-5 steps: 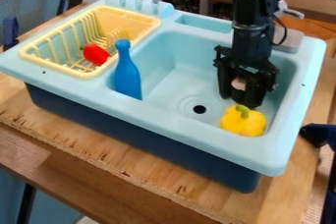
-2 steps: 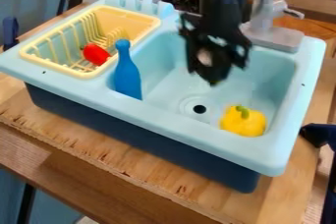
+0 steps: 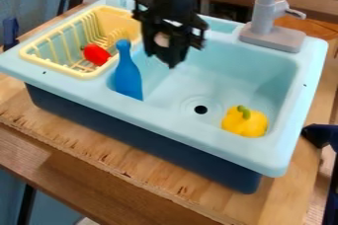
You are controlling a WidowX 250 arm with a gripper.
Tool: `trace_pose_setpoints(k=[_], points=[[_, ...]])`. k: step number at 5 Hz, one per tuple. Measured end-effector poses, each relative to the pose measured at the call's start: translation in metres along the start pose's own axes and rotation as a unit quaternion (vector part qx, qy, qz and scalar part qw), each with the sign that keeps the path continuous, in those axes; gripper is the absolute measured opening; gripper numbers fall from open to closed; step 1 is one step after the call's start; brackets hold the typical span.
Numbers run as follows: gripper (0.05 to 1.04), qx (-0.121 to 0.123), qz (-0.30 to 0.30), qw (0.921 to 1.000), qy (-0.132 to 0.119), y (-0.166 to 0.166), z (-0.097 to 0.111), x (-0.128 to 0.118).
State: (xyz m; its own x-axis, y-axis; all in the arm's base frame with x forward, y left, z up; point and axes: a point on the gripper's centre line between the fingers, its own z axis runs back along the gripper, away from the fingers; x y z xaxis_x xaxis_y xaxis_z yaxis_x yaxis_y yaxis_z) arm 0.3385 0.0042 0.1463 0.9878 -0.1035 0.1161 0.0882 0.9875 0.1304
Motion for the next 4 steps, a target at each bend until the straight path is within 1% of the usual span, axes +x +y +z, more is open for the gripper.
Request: trace_pose_setpoints(k=[1,2,3,4], points=[[0.516,-0.013,0.018,0.9997,0.004,0.014,-0.012,0.001],[0.516,-0.037,0.022,0.999,0.008,0.011,-0.026,0.009],[0.516,-0.056,0.017,0.9981,0.017,0.007,-0.04,0.019],[0.516,-0.064,-0.005,0.9974,0.032,-0.006,-0.05,0.029]])
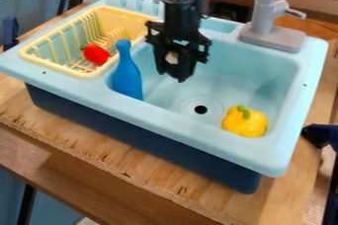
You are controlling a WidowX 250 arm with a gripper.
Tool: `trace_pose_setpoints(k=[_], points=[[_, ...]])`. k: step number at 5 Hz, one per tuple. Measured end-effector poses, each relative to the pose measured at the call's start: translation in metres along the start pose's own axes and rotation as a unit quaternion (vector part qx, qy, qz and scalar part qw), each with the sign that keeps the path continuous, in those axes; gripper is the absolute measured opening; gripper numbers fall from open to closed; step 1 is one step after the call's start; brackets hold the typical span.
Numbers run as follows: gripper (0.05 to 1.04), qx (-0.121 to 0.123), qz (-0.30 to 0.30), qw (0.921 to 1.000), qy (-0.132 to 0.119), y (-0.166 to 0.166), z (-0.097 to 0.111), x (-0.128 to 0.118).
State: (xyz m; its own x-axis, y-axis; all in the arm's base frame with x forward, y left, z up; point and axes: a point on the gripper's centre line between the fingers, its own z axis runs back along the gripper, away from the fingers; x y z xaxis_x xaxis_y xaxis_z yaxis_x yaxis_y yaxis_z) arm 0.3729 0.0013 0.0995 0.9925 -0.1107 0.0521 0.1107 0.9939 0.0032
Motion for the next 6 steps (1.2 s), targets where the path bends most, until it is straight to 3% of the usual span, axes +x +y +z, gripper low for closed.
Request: trace_pose_setpoints(k=[2,3,5,6], points=[[0.516,-0.003,-0.044,0.9982,0.041,-0.015,-0.024,0.014],[0.516,-0.005,-0.034,0.9986,0.041,-0.015,-0.027,0.013],[0.516,0.006,0.03,0.9985,0.046,0.006,-0.026,-0.016],[0.586,0.008,0.048,0.9978,0.044,0.012,-0.023,-0.021]])
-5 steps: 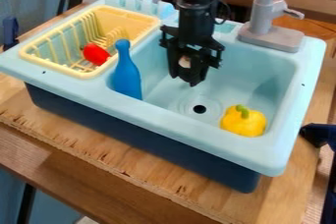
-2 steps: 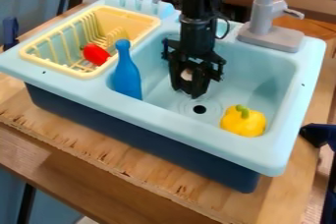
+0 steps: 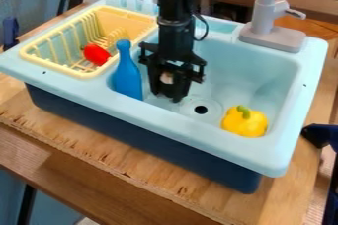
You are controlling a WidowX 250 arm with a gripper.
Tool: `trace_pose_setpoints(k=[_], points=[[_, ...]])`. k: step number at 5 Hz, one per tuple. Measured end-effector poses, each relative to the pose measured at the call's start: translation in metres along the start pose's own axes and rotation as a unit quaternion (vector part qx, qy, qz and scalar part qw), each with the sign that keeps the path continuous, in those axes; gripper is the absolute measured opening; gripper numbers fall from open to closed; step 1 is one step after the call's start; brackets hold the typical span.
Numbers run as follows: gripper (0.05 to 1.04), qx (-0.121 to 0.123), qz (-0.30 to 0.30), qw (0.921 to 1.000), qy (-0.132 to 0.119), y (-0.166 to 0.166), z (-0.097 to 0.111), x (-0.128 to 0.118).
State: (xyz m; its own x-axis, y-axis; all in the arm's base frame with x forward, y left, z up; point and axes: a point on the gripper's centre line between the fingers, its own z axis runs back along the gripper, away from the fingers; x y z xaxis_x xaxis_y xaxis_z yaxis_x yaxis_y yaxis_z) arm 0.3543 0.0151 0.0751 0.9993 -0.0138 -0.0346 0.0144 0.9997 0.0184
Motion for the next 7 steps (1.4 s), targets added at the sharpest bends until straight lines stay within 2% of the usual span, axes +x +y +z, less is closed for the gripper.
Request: trace_pose_setpoints(k=[1,2,3,4,5,6,7], points=[[0.755,-0.019,-0.01,0.9998,0.002,-0.002,0.004,0.005],[0.99,-0.032,-0.046,0.9984,0.011,-0.006,0.001,0.02],[1.001,-0.032,-0.083,0.9959,-0.018,-0.018,0.021,0.038],[0.999,-0.007,-0.115,0.9925,-0.041,-0.03,0.047,0.049],[0.999,0.023,-0.149,0.9864,-0.065,-0.049,0.094,0.037],[0.999,0.013,-0.161,0.9823,-0.095,-0.048,0.15,0.004],[0.999,0.001,-0.126,0.9892,-0.075,-0.032,0.172,-0.03]])
